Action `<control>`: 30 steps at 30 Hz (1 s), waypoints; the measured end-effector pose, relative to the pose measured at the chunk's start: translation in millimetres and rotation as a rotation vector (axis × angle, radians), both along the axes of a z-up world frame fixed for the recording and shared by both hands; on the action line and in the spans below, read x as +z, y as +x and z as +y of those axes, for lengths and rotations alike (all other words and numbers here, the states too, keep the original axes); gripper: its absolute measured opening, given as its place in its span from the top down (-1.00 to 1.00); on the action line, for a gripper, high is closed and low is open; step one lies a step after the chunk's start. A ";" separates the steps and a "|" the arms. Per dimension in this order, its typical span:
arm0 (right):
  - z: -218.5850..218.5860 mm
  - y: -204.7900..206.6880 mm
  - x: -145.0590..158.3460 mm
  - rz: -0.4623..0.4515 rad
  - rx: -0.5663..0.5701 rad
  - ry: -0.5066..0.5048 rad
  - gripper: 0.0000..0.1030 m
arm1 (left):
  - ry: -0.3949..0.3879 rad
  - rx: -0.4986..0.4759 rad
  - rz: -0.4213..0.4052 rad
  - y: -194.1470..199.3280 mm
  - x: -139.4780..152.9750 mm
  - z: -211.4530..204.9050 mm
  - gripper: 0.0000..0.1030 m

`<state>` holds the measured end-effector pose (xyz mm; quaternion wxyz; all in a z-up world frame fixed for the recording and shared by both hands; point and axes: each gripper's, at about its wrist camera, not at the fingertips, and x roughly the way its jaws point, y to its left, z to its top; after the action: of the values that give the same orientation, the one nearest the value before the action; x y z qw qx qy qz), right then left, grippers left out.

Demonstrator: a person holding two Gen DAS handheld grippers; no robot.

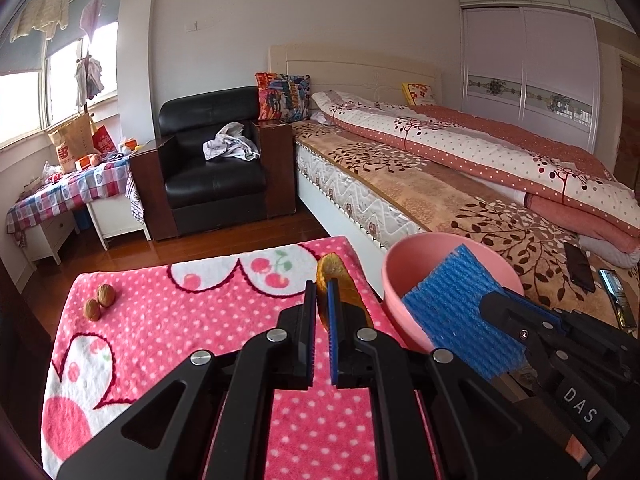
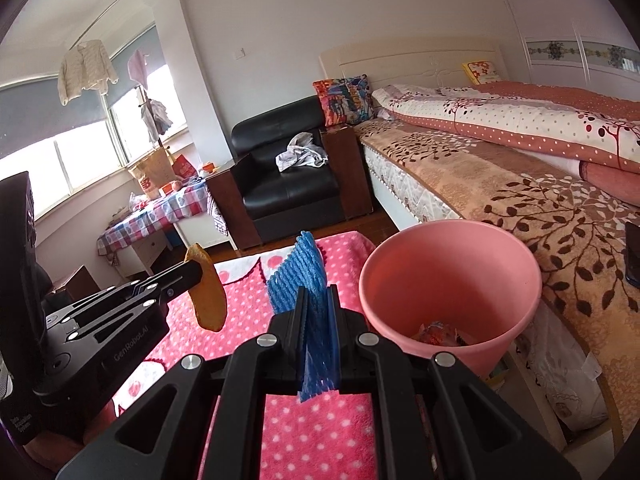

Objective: Collect trash
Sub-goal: 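Carry the orange peel and blue sponge over the pink bucket with both tools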

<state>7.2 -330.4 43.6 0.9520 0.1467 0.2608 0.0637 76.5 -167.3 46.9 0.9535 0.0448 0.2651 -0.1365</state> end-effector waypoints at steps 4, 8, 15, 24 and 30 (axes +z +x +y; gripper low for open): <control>-9.8 5.1 1.1 -0.003 -0.022 0.003 0.83 | 0.005 -0.014 0.000 5.3 0.5 -10.7 0.91; -18.3 9.9 0.2 -0.004 -0.041 0.005 0.83 | 0.005 -0.029 0.007 11.8 -0.1 -22.5 0.91; -36.3 16.7 -2.1 -0.005 -0.077 0.014 0.83 | 0.014 -0.063 0.007 22.0 -1.3 -43.7 0.91; -66.0 27.5 -7.4 -0.004 -0.130 0.019 0.83 | 0.022 -0.120 0.011 30.5 -6.0 -77.5 0.91; -78.5 33.1 -12.2 0.002 -0.162 0.013 0.83 | 0.015 -0.165 0.018 36.7 -10.4 -94.7 0.91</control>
<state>40.3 -408.8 31.4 0.9529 0.1738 0.2485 -0.0119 113.2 -262.0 36.5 0.9362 0.0726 0.2700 -0.2132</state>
